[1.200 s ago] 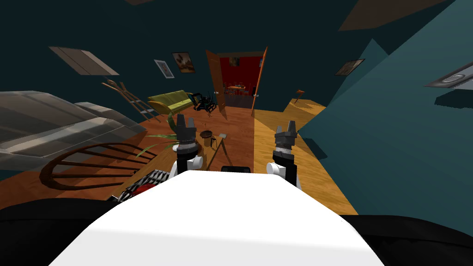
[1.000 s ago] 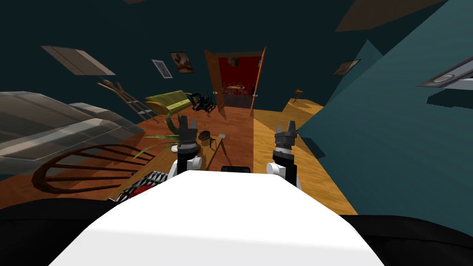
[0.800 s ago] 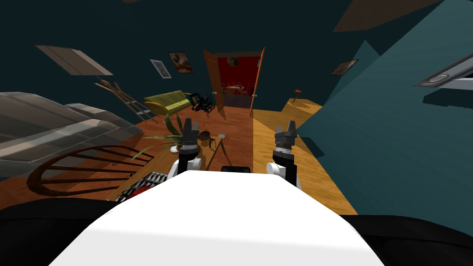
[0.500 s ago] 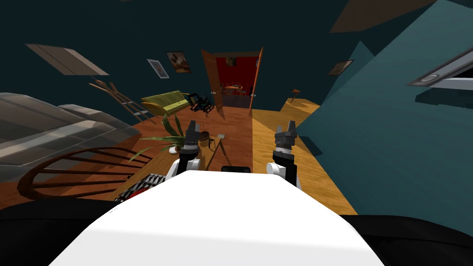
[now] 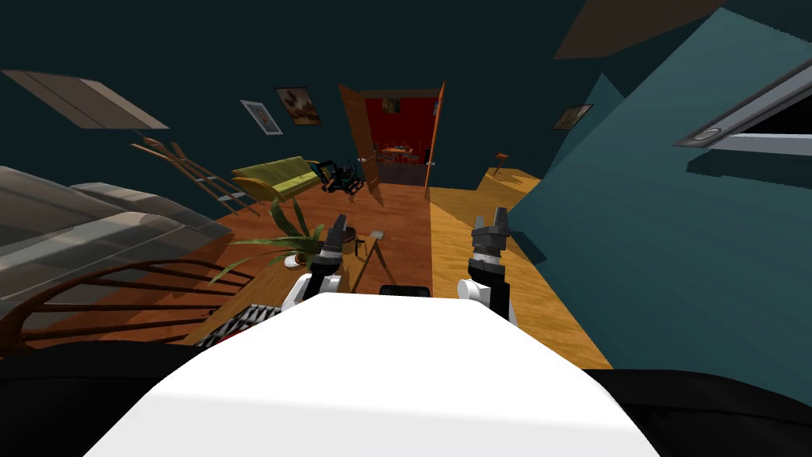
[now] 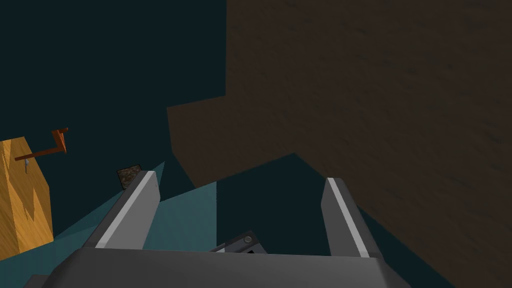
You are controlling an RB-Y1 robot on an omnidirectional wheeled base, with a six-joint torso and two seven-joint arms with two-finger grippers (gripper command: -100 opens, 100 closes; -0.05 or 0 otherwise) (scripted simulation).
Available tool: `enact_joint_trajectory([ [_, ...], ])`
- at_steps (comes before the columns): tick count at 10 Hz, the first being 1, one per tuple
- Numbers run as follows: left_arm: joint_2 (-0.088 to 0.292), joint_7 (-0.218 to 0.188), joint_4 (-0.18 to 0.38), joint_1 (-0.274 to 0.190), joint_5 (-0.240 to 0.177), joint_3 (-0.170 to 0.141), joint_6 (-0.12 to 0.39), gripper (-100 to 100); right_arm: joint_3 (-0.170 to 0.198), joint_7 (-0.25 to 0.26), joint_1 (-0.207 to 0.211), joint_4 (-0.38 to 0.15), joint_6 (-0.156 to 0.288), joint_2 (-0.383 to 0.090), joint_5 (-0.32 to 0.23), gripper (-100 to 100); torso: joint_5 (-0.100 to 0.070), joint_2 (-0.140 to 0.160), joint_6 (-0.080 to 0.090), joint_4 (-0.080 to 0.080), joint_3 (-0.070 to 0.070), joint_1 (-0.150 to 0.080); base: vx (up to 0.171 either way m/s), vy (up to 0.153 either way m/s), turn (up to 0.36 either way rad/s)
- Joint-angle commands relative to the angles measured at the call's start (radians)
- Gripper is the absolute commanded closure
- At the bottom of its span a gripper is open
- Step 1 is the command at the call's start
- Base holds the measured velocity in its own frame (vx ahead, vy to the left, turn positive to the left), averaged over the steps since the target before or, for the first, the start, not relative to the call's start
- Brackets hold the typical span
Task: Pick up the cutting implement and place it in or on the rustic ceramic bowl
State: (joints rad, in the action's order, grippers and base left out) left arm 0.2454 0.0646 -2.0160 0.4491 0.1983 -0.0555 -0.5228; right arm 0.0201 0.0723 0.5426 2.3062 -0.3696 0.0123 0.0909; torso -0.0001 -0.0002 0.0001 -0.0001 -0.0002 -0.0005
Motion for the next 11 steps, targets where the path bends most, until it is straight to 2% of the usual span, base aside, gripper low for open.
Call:
enact_joint_trajectory([
  [1,0.049,0.003,0.037,0.009,0.014,-0.004,0.02,-100,0.0,0.0,0.0,0.0,0.0,0.0,0.0,0,0.0,0.0,0.0,0.0,0.0,0.0,0.005,-0.017,-0.11],
  [7,0.225,0.047,0.226,0.009,0.089,0.008,0.093,-100,0.0,0.0,0.0,0.0,0.0,0.0,0.0,0,0.0,-0.002,0.0,0.0,-0.001,0.001,0.022,-0.008,-0.098],
  [8,0.225,0.047,0.239,0.009,0.089,0.008,0.093,-100,0.0,0.0,0.0,0.0,0.0,0.0,0.0,0,0.0,-0.002,0.0,0.0,-0.001,0.001,0.026,0.004,-0.012],
  [9,0.253,0.058,0.27,0.009,0.102,0.012,0.106,-100,0.0,0.0,0.0,0.0,0.0,0.0,0.0,0,0.0,-0.002,0.0,0.0,-0.001,0.001,0.023,0.008,-0.042],
  [10,0.253,0.058,0.275,0.009,0.102,0.012,0.106,-100,0.0,0.0,0.0,0.0,0.0,0.0,0.0,0,0.0,-0.001,0.0,0.0,-0.001,0.001,0.018,0.011,-0.034],
  [11,0.279,0.069,0.31,0.008,0.116,0.018,0.12,-100,0.0,0.0,0.0,0.0,0.0,0.0,0.0,0,0.0,-0.001,0.0,0.0,-0.001,0.001,0.018,0.016,-0.052],
])
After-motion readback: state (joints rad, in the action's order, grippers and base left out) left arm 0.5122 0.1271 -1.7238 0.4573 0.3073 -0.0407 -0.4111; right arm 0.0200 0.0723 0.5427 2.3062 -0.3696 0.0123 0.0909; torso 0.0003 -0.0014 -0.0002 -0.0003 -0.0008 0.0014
